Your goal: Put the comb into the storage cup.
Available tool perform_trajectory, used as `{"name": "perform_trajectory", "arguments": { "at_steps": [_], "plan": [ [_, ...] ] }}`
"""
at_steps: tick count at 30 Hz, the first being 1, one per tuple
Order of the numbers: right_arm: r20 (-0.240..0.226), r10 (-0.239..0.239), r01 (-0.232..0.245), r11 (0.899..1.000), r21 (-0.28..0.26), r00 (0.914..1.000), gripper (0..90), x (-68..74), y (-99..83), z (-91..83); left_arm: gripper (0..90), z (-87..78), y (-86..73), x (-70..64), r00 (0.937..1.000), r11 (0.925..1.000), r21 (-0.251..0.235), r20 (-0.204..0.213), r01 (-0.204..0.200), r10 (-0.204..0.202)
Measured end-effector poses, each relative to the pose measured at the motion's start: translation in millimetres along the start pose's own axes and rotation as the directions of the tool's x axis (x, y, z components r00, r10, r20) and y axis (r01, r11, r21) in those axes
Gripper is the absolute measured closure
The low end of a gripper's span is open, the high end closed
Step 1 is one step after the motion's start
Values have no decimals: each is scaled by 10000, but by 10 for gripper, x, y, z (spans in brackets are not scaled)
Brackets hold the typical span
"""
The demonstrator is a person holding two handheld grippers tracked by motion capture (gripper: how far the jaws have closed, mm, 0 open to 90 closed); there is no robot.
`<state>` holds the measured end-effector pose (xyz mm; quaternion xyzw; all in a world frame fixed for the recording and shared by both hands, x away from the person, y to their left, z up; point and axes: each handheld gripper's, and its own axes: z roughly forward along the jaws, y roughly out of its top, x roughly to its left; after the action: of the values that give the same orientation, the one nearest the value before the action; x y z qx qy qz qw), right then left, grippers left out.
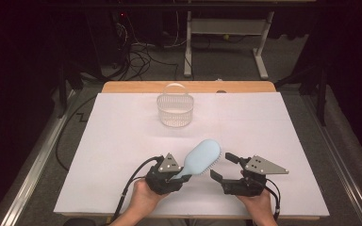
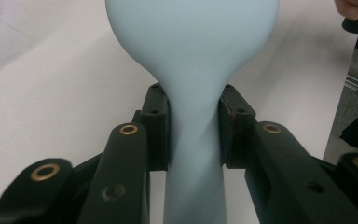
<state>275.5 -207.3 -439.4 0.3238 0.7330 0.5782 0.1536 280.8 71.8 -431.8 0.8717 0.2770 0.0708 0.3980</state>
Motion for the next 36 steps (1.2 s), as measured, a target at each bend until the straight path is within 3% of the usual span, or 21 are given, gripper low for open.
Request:
{"name": "perform_trajectory", "arguments": {
  "at_steps": [15,28,36],
  "plan": [
    [-590,727,-711,9970,297,9956,150,43,44,231,675,10,41,-32,9999,9998,-147,-130,-96,94],
    [-711,1369,-1358,9905,197,9880,156,42,80,355,675,26,65,-79,9993,9992,-202,-133,-353,350],
    [-851,1514,-1488,9882,358,9848,195,39,96,400,674,23,73,-67,9993,9993,-181,-169,-326,323]
  ]
}}
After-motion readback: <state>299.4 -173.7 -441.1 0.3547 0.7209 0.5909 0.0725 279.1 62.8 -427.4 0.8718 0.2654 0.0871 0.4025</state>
